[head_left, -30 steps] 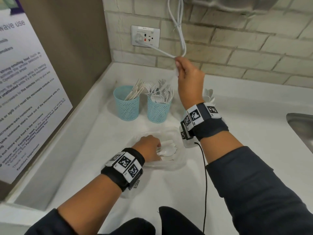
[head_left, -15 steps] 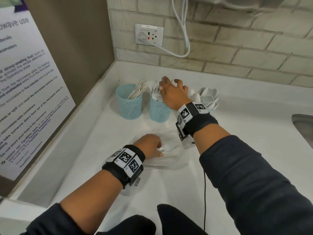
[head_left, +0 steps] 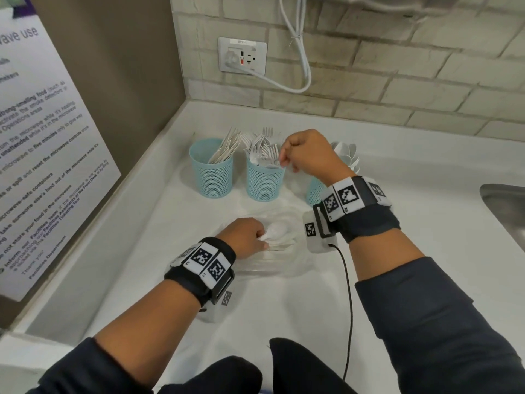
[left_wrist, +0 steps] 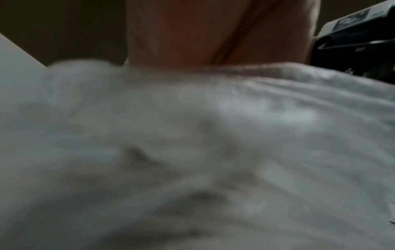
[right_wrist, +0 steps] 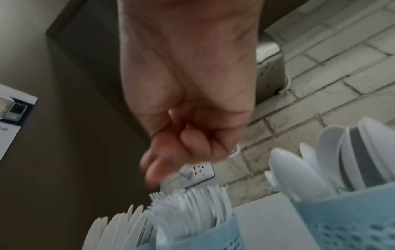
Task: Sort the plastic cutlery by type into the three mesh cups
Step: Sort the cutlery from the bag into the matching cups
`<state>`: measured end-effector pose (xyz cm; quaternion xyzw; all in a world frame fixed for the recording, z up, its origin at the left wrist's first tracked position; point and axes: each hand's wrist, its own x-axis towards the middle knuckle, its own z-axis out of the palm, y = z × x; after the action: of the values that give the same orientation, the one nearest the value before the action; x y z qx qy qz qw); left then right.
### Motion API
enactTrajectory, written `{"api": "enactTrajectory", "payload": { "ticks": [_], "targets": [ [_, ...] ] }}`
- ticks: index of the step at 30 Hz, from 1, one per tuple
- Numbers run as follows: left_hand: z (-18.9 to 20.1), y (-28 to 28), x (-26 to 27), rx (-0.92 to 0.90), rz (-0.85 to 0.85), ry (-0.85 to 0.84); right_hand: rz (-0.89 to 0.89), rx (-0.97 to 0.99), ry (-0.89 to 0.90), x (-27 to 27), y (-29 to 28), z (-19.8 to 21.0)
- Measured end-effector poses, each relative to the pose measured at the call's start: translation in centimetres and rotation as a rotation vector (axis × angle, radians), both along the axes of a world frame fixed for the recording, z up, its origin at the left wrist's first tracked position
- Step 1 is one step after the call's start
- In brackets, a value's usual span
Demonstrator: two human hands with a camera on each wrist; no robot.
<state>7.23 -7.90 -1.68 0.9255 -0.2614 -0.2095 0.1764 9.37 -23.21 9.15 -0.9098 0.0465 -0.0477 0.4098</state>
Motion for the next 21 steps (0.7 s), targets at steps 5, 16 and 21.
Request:
{"api": "enactTrajectory", "payload": {
  "ticks": [5, 16, 21],
  "targets": [
    [-0.2, 0.3, 0.2, -0.039, 0.011, 0.013, 0.207, -0.259, 0.67, -2.2, -0.2, 0.4],
    [-0.5, 0.8, 0.4, -0.128, 0.047, 0.103, 0.185, -0.392, 0.85, -2.9, -0.7, -4.2],
    [-0.3, 1.0, 0.4, -0.123, 0.035, 0.091, 0.175, -0.386, 0.864, -3.2, -1.0, -4.8]
  ]
}}
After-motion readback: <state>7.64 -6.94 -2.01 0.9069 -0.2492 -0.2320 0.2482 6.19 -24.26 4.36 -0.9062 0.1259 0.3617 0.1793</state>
